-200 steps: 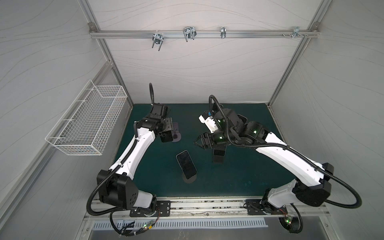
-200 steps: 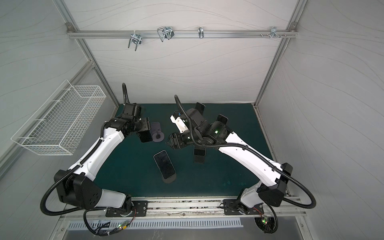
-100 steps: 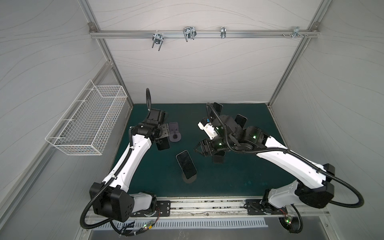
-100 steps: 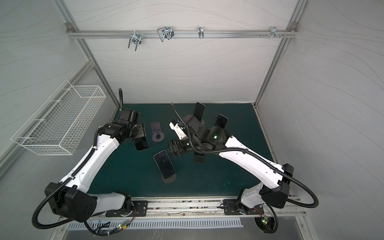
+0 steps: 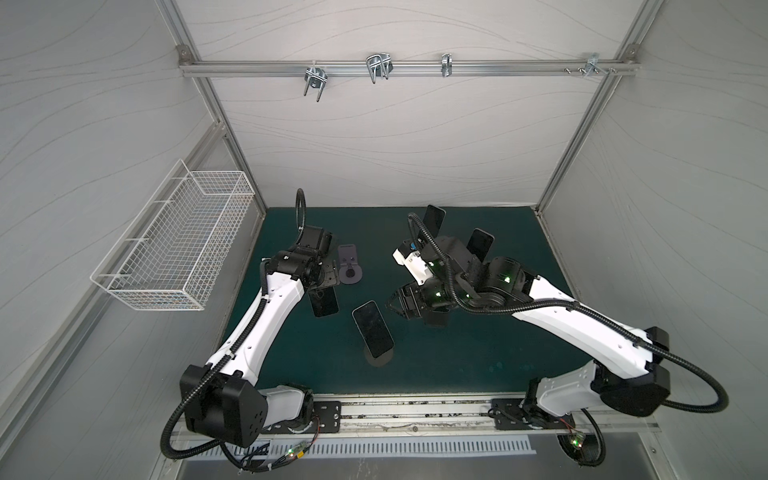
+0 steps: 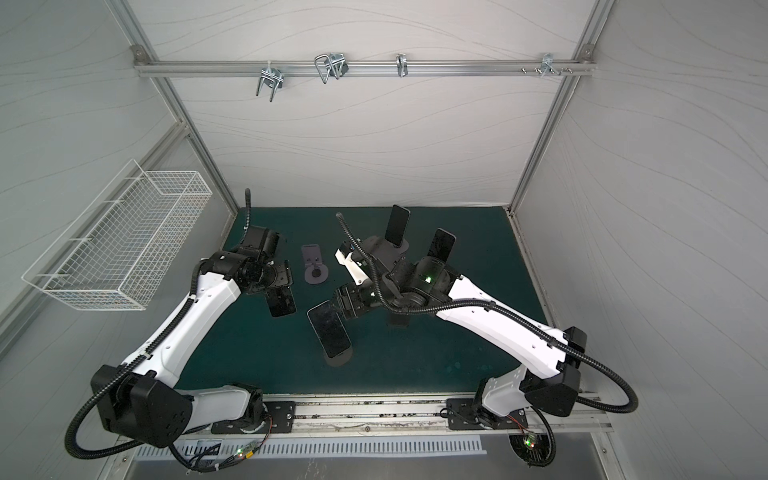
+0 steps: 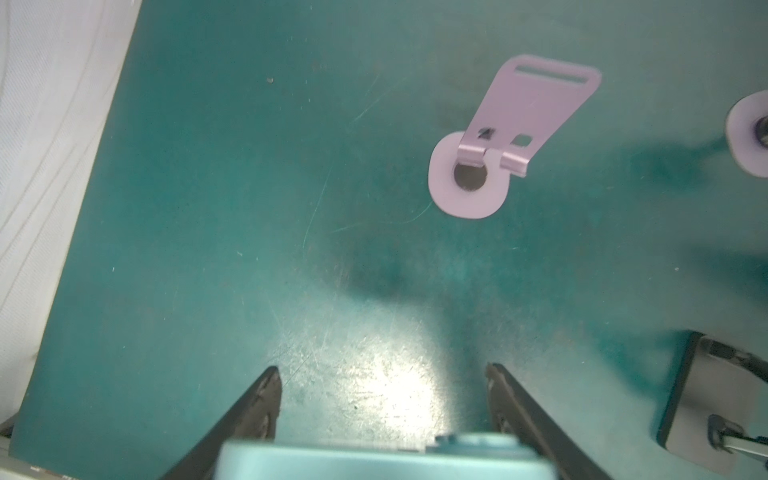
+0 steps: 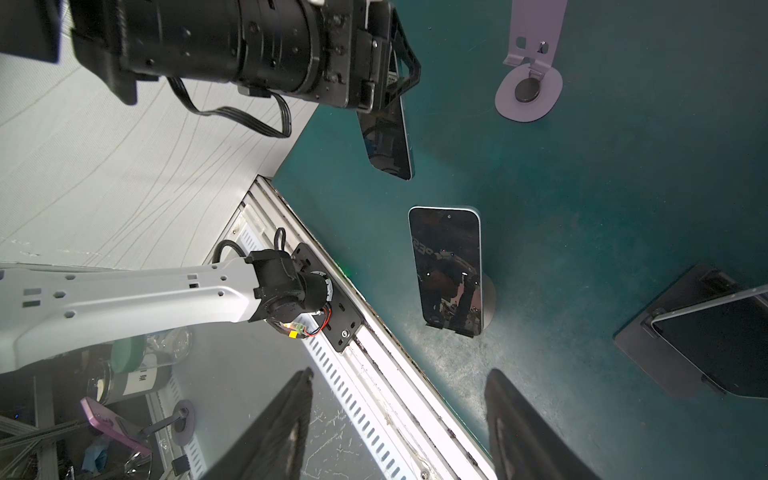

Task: Remove the phone from the phone stand
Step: 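Lower the held mint phone toward the table beside the lilac stand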

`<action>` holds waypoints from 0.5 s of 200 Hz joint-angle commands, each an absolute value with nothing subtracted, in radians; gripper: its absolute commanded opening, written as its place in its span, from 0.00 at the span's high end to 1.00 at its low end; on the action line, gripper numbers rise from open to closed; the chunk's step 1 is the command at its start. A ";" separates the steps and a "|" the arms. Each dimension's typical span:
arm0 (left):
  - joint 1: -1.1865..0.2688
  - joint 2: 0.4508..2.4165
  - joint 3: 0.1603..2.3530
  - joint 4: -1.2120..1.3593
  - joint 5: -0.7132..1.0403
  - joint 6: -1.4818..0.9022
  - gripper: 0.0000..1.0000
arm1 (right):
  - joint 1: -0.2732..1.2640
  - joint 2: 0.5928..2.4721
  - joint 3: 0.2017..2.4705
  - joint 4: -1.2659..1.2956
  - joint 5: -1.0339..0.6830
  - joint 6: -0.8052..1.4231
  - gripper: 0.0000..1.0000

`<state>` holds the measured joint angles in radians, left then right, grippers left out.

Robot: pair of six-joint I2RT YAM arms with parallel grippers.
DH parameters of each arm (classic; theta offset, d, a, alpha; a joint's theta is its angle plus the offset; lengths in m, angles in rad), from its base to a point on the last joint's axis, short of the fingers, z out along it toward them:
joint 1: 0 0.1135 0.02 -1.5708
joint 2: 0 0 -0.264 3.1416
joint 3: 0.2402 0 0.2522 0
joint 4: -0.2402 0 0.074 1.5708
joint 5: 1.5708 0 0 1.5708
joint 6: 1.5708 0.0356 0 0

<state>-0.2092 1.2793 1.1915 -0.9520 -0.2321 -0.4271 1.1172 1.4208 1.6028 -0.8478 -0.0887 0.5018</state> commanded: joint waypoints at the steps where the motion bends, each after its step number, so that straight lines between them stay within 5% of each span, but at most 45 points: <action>1: -0.204 1.234 1.190 -0.920 -0.265 -0.437 0.55 | 1.127 1.405 1.600 -0.867 -0.075 0.513 0.33; 100: -0.206 1.160 1.092 -0.785 -0.318 -0.405 0.55 | 1.129 1.421 1.600 -0.867 -0.064 0.490 0.33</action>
<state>-0.2092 1.1625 1.0721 -0.8463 -0.2825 -0.4118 1.1202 1.4216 1.5974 -0.8482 -0.0780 0.5003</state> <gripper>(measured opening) 0.739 0.671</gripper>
